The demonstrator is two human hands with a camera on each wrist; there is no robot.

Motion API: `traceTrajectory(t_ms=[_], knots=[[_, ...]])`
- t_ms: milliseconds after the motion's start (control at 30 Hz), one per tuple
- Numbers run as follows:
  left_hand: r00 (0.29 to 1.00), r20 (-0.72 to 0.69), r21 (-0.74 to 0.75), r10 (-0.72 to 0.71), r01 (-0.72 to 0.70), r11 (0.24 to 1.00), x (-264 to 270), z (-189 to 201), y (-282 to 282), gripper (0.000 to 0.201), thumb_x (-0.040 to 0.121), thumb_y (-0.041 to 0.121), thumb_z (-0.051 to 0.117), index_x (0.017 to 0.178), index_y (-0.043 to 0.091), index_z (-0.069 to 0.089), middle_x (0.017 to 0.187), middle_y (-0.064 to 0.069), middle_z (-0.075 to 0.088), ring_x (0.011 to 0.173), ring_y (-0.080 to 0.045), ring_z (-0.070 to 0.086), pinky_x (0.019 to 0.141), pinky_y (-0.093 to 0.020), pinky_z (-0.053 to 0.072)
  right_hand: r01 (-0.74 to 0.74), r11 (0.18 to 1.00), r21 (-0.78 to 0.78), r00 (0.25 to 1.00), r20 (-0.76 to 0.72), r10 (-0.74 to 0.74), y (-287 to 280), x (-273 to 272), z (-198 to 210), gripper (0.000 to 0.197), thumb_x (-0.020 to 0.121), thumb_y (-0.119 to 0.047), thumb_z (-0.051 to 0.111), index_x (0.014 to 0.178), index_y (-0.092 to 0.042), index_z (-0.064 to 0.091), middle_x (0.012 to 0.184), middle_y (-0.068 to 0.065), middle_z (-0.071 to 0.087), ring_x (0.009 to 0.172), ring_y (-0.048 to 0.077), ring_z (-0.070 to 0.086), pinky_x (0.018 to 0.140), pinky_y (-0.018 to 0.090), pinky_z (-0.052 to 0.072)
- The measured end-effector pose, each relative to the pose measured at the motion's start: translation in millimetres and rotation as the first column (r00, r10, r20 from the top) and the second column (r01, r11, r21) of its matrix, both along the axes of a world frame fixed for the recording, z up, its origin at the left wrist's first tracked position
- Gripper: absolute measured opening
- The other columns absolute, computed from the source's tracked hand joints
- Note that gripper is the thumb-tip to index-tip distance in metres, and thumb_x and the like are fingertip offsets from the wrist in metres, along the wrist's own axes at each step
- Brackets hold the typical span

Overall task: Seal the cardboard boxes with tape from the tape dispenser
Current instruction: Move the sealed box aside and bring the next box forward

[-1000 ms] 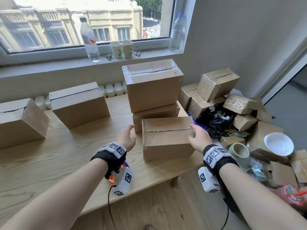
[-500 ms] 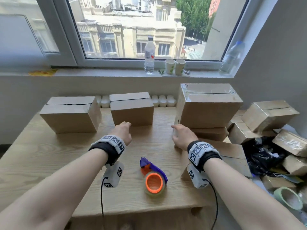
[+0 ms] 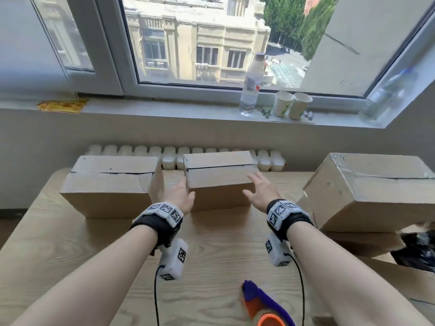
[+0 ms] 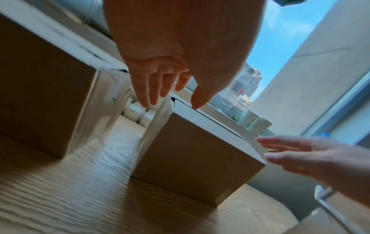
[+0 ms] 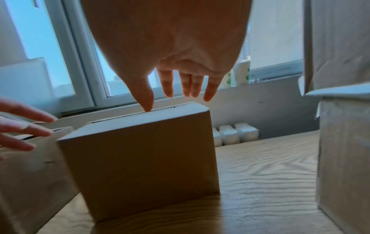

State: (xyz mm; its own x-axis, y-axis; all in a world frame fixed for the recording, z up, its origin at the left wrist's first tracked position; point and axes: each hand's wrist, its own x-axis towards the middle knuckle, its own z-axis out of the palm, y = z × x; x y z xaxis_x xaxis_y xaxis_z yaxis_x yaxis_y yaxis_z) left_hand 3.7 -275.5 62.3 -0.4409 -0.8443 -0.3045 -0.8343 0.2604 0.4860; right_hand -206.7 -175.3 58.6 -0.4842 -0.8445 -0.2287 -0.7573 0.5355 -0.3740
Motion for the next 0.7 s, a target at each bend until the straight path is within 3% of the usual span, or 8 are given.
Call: traceTrajectory(t_ms=[100, 233, 333, 500, 600, 700], knots=[[0.992, -0.086, 0.118, 0.094, -0.084, 0.990, -7.5, -18.8, -21.8, 0.052, 0.098, 0.028, 0.043, 0.142, 0.006, 0.028, 0.142, -0.017, 0.043, 0.127, -0.032, 0.043, 0.101, -0.034, 0.034, 0.057, 0.998, -0.004, 0.998, 0.021, -0.057, -21.1, -15.0, -17.2, 0.064, 0.094, -0.035, 0.052, 0.149, -0.024, 0.023, 0.159, 0.000, 0.010, 0.143, 0.022, 0.023, 0.114, 0.036, 0.023], [0.959, -0.233, 0.259, 0.161, -0.099, 0.961, -12.2, -47.1, -40.1, 0.066, 0.091, 0.036, 0.055, 0.146, 0.013, 0.025, 0.146, -0.007, 0.040, 0.132, -0.025, 0.040, 0.109, -0.040, 0.034, 0.133, 0.991, -0.036, 0.990, 0.052, -0.131, -35.3, -27.6, -33.9, 0.065, 0.093, -0.038, 0.053, 0.149, -0.020, 0.024, 0.158, 0.008, 0.014, 0.144, 0.024, 0.019, 0.117, 0.036, 0.019], [0.927, -0.330, 0.282, 0.179, -0.084, 0.956, -13.0, -60.0, -44.1, 0.051, 0.091, 0.029, 0.056, 0.138, 0.015, 0.038, 0.139, 0.001, 0.048, 0.128, -0.018, 0.044, 0.108, -0.037, 0.035, 0.168, 0.982, -0.085, 0.982, 0.102, -0.159, -38.4, -28.8, -39.7, 0.066, 0.093, -0.036, 0.054, 0.149, -0.016, 0.025, 0.155, 0.010, 0.023, 0.143, 0.022, 0.021, 0.117, 0.033, 0.018], [0.860, -0.460, 0.316, 0.223, -0.076, 0.946, -7.4, -61.2, -33.0, 0.039, 0.091, 0.014, 0.056, 0.130, 0.015, 0.047, 0.133, -0.001, 0.053, 0.126, -0.018, 0.047, 0.109, -0.040, 0.035, 0.199, 0.973, -0.113, 0.974, 0.133, -0.183, -25.6, -19.9, -38.1, 0.066, 0.091, -0.034, 0.058, 0.147, -0.015, 0.029, 0.151, 0.008, 0.032, 0.140, 0.022, 0.028, 0.115, 0.031, 0.021], [0.839, -0.494, 0.325, 0.229, -0.066, 0.943, 4.5, -50.2, -14.6, 0.041, 0.092, 0.009, 0.054, 0.132, 0.012, 0.045, 0.129, 0.003, 0.051, 0.121, -0.010, 0.046, 0.105, -0.027, 0.035, 0.206, 0.972, -0.111, 0.971, 0.149, -0.189, -5.3, -7.3, -31.7, 0.066, 0.091, -0.032, 0.059, 0.147, -0.015, 0.030, 0.151, 0.009, 0.033, 0.140, 0.022, 0.028, 0.115, 0.033, 0.022], [0.820, -0.524, 0.339, 0.231, -0.048, 0.940, 20.7, -38.9, 8.7, 0.043, 0.094, 0.002, 0.049, 0.135, 0.009, 0.041, 0.123, 0.007, 0.045, 0.114, -0.003, 0.040, 0.092, -0.011, 0.031, 0.196, 0.972, -0.130, 0.970, 0.172, -0.173, 21.9, 10.2, -24.3, 0.064, 0.091, -0.030, 0.059, 0.147, -0.015, 0.031, 0.150, 0.008, 0.035, 0.138, 0.021, 0.031, 0.113, 0.031, 0.024]])
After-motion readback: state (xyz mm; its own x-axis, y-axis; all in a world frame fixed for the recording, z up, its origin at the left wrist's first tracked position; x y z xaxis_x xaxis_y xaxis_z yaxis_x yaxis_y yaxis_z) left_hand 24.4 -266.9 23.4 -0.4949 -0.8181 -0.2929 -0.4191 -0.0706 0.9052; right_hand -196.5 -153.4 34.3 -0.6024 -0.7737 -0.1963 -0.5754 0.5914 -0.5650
